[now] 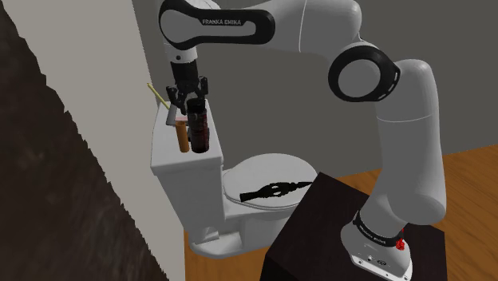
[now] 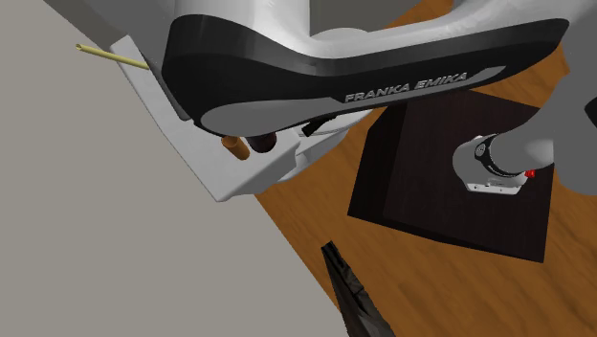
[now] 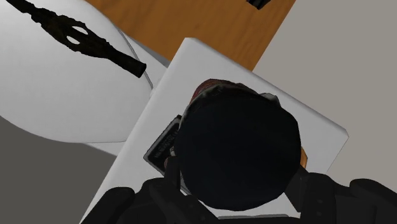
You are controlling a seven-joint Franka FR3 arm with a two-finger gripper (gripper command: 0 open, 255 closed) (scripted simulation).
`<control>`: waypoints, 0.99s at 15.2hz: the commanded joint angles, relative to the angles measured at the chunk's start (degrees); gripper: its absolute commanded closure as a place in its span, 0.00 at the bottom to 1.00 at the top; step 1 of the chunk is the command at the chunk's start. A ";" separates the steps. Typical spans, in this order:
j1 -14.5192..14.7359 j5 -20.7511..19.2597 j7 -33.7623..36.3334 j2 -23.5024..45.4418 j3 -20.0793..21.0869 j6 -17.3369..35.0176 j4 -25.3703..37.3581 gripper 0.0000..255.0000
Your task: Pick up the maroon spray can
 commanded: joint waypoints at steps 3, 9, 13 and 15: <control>-0.01 0.00 0.00 -0.02 0.00 0.02 -0.10 1.00; 0.22 -0.10 -0.01 0.77 -0.01 -1.89 2.60 1.00; 0.64 -0.30 -0.11 2.24 -0.05 -5.93 8.12 1.00; 0.91 -0.44 -0.18 3.28 -0.08 -8.17 11.40 1.00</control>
